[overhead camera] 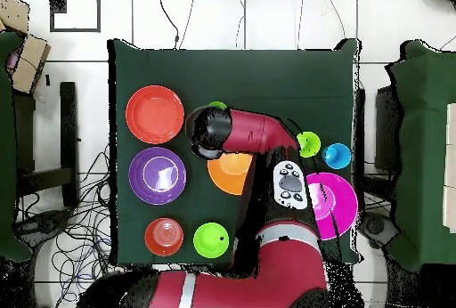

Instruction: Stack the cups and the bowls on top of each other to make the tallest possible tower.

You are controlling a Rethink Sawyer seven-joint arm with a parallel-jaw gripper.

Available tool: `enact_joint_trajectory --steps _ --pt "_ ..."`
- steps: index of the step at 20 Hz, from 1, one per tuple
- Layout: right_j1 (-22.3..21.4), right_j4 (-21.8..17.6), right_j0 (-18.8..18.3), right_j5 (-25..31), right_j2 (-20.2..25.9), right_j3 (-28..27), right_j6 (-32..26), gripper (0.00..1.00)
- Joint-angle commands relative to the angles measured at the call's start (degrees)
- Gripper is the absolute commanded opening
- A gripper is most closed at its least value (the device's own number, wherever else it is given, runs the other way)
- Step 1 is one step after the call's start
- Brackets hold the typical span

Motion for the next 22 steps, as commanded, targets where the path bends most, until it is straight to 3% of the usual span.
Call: enact_joint_trajectory --steps 1,18,19,22 --pt "2.56 -2.95 -0.48 4.09 6.22 -6.60 -4.53 0.00" --pt "3.22 -3.81 -0.45 3.93 6.15 -7.06 -4.91 0.00" --pt "3.17 -3.77 -0.52 3.72 6.26 -6.92 -4.94 1.00" --pt "3.23 -3.60 -0.73 3.82 6.52 -6.83 -5.04 1.00"
